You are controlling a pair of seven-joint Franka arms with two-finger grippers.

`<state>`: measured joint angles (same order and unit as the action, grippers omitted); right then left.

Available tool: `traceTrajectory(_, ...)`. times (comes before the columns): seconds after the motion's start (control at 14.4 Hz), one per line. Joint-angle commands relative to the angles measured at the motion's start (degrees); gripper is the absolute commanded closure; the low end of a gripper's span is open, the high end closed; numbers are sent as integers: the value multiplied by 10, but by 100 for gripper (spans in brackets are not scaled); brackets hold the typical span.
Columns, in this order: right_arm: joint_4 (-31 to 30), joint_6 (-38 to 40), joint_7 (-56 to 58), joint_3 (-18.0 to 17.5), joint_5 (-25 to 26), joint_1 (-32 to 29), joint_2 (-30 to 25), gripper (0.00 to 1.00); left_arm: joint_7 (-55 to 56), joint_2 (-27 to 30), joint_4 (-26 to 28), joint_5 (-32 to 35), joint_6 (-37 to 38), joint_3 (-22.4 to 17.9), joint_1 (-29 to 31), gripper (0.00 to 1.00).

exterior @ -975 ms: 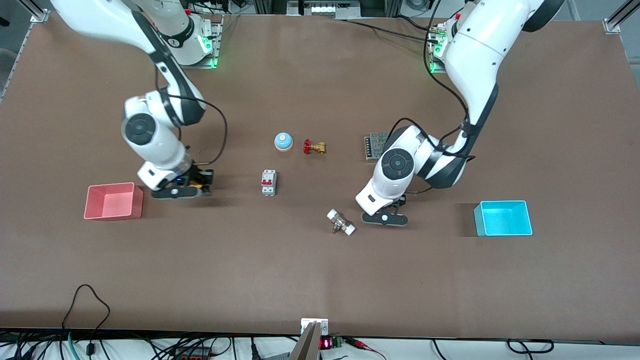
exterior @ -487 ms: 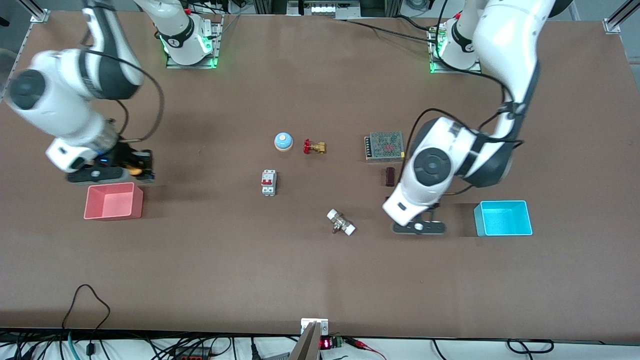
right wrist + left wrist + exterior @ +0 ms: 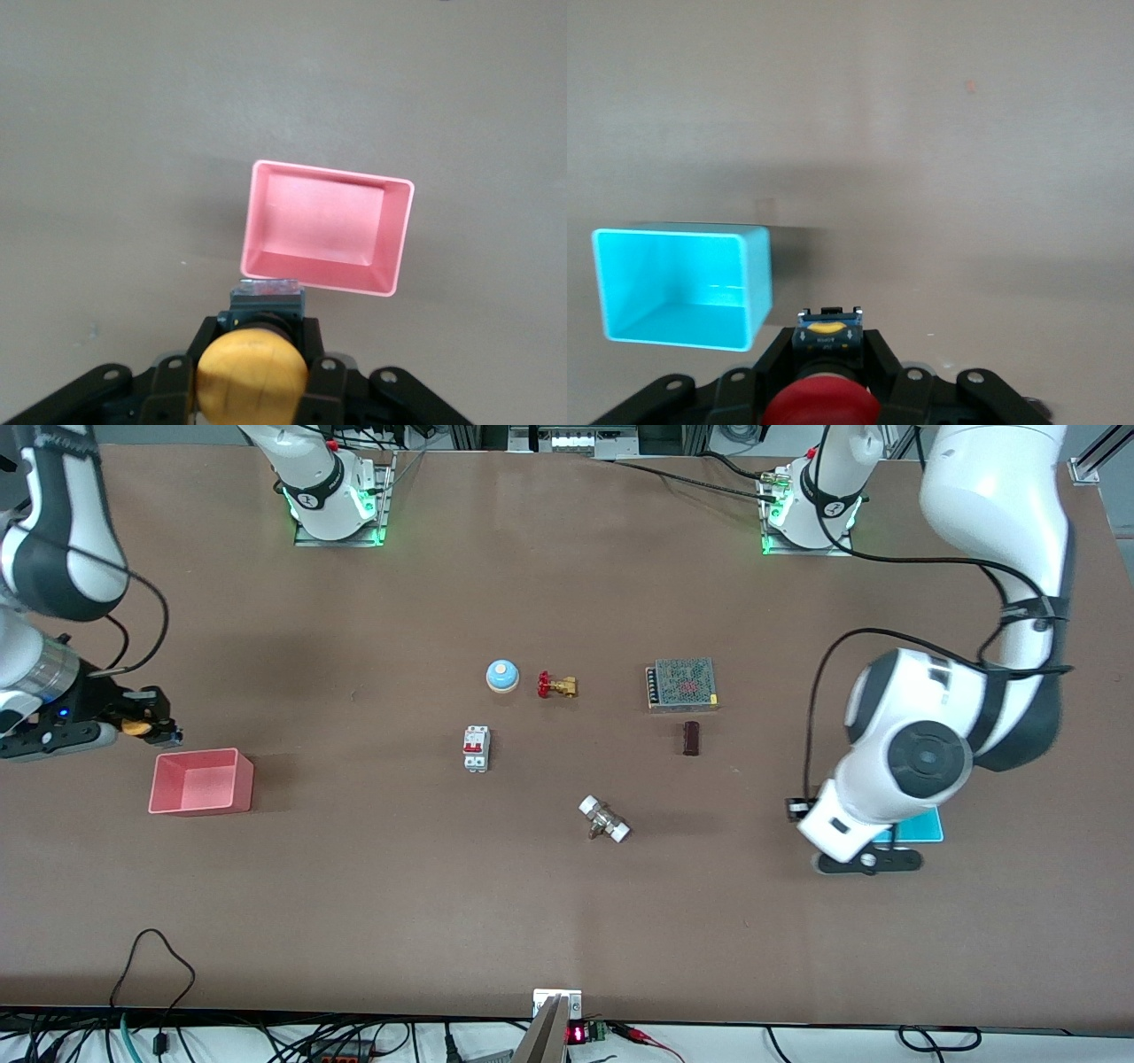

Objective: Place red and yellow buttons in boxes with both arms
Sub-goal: 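Carry the yellow button to the pink box while the left gripper carries red to cyan, then lower the buttons into the boxes and open both grippers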

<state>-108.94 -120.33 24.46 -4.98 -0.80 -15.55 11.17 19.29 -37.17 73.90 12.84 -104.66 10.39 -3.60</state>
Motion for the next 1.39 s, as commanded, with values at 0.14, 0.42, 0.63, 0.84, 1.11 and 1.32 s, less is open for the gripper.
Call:
traceTrajectory(0.14, 43, -74, 73, 5, -32, -14, 106, 97, -36, 0, 23, 12, 14, 7, 62, 75)
traceTrajectory(0.42, 42, -136, 74, 5, -25, -12, 162, 97, -94, 1, 75, 11, -18, 9, 115, 75)
traceTrajectory(0.63, 38, -160, 74, 5, -24, -10, 184, 96, -139, 3, 155, 10, -132, 13, 157, 75)
traceTrajectory(0.84, 38, -171, 75, 5, -21, -10, 194, 96, -140, 0, 210, 10, -226, 12, 167, 75)
traceTrajectory(1.11, 36, -195, 75, 5, -19, -10, 207, 94, -140, -6, 241, 10, -275, 12, 167, 75)
traceTrajectory(1.32, 37, -200, 67, 5, -3, -9, 209, 94, -141, -11, 240, 10, -279, 12, 169, 64)
